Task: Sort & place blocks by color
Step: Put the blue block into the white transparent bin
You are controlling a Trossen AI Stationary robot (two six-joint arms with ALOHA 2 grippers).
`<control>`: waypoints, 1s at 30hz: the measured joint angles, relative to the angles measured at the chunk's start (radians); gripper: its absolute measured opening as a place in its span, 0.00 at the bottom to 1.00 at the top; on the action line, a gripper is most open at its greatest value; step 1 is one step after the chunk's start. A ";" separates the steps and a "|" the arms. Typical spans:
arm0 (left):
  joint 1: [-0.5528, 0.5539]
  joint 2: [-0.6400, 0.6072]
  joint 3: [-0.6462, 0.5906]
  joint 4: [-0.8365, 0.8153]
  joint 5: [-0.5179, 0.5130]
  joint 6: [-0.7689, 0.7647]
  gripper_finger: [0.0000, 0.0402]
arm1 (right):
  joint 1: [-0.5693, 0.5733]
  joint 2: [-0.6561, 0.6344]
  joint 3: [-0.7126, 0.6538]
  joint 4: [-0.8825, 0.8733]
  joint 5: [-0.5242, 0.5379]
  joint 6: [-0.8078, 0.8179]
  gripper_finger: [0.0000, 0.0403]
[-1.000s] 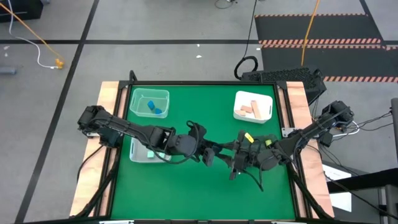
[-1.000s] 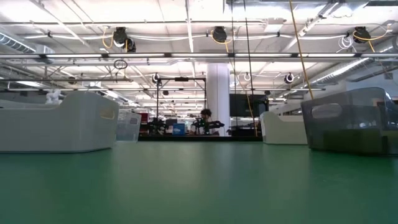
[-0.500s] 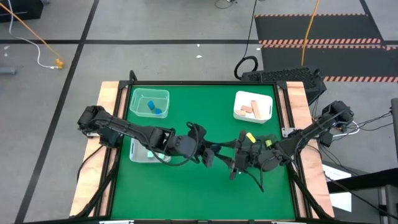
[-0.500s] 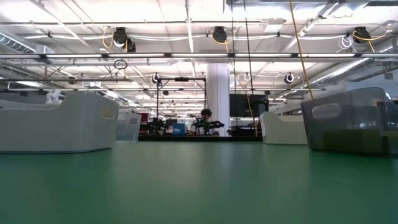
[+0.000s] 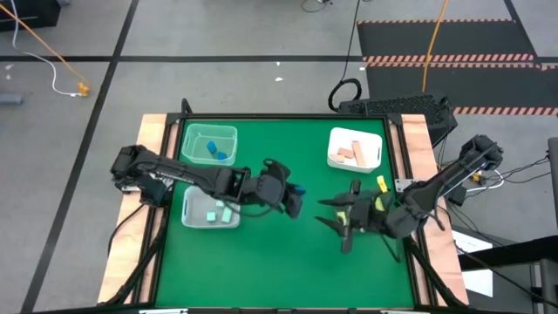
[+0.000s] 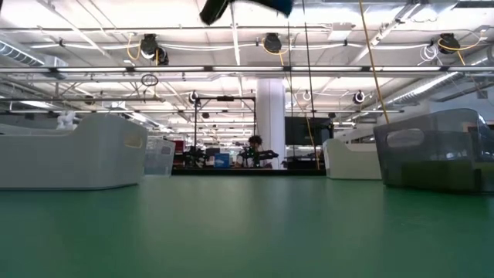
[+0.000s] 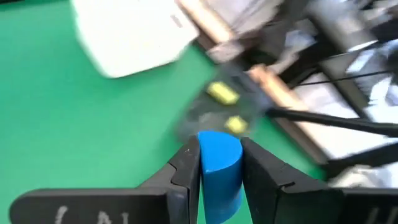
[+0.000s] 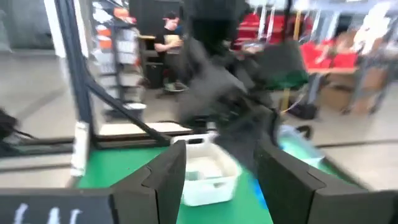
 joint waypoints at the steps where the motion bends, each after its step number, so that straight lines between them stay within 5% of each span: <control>1: 0.017 0.000 0.000 -0.033 0.000 0.000 0.21 | 0.002 -0.011 0.000 -0.014 -0.014 0.041 0.45; 7: 0.139 -0.034 0.000 -0.275 -0.002 0.005 0.21 | 0.007 -0.038 0.000 -0.076 -0.128 0.198 0.45; 18: 0.388 -0.229 0.000 -0.873 -0.008 -0.005 0.21 | 0.004 -0.035 -0.001 -0.367 -0.127 0.414 0.45; 24: 0.540 -0.309 -0.047 -0.999 -0.008 -0.008 0.21 | 0.003 -0.035 -0.001 -0.401 -0.126 0.443 0.45; 30: 0.676 -0.378 -0.248 -0.991 0.025 -0.025 0.21 | -0.001 -0.035 -0.001 -0.425 -0.126 0.447 0.45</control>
